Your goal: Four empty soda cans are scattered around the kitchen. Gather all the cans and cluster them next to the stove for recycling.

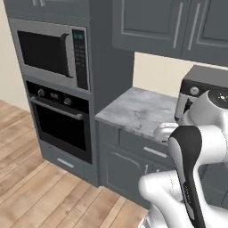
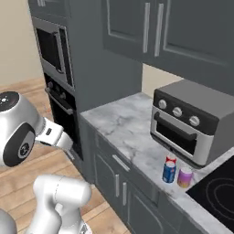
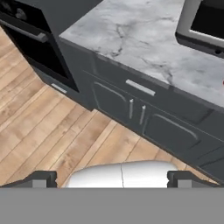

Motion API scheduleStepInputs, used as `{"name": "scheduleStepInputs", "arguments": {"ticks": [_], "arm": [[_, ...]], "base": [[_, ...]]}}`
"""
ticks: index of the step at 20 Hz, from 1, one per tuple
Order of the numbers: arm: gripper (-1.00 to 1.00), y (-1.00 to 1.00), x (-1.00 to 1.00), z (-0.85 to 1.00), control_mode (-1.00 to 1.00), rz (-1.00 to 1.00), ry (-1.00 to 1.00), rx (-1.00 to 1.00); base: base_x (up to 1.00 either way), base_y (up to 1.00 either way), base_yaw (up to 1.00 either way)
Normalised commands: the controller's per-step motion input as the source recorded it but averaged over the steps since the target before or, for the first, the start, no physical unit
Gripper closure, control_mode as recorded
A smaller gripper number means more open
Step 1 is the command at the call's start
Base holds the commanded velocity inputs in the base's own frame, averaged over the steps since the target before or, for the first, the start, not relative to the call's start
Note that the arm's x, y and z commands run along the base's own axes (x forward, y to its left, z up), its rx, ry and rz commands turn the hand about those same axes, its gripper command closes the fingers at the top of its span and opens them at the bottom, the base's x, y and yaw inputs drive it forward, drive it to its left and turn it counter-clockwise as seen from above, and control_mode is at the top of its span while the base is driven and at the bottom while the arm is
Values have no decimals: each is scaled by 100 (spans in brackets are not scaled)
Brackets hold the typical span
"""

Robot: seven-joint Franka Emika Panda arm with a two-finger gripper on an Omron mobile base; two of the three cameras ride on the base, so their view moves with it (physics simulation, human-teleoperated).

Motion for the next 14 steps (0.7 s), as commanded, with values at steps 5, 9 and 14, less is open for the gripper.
{"name": "scheduleStepInputs", "arguments": {"ticks": [5,9,14], "arm": [[-100,0,0,0,100,0,0,0],[-100,0,0,0,100,0,0,0],[-100,0,0,0,100,0,0,0]], "base": [[-3,0,50],[-2,0,50],[-1,7,50]]}}
